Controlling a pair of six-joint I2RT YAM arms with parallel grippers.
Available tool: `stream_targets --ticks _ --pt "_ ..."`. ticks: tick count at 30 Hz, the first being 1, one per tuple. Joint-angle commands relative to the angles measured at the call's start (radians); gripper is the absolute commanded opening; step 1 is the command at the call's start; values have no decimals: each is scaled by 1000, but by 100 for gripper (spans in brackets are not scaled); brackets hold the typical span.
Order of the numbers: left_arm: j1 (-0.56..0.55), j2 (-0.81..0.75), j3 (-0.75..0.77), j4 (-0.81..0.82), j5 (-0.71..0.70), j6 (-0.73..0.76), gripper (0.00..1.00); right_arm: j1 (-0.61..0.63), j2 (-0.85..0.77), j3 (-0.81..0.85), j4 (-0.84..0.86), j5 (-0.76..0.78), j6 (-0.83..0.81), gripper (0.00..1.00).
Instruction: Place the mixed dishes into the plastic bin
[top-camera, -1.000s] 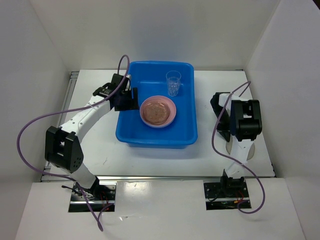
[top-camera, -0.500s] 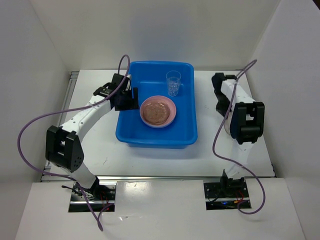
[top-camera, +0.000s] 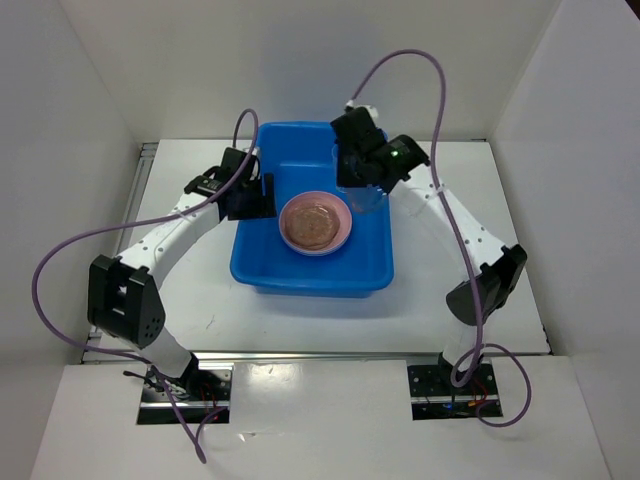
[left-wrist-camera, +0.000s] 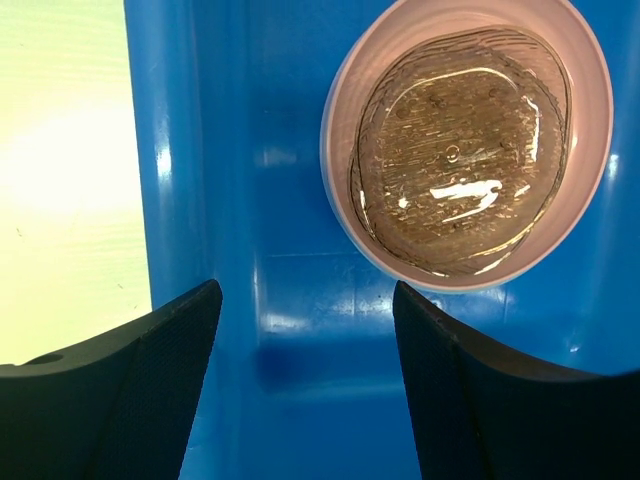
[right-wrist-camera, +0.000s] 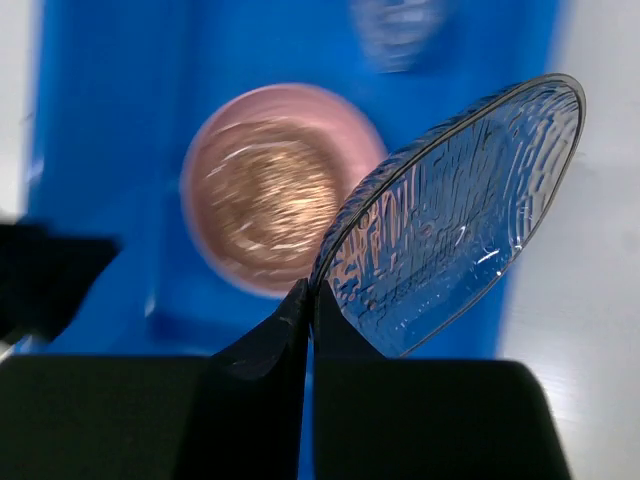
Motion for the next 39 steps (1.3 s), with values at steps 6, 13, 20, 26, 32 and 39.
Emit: stream_targets --ticks 6,13,20,26,32,39 --pt "8 -61 -11 13 -78 -3 77 112 -3 -116 229 -256 -41 1" --pt "8 -121 -82 25 -61 -29 77 112 51 -164 367 -411 -18 1" --pt "8 -227 -78 15 -107 -48 81 121 159 -155 398 -431 -9 1" --pt "8 -245 12 -33 -110 -26 81 121 244 -106 337 -332 0 1" --pt "8 -245 25 -33 -101 -26 81 121 299 -60 289 -276 22 15" --pt "8 -227 25 -24 -110 -8 100 121 204 15 311 -298 13 49"
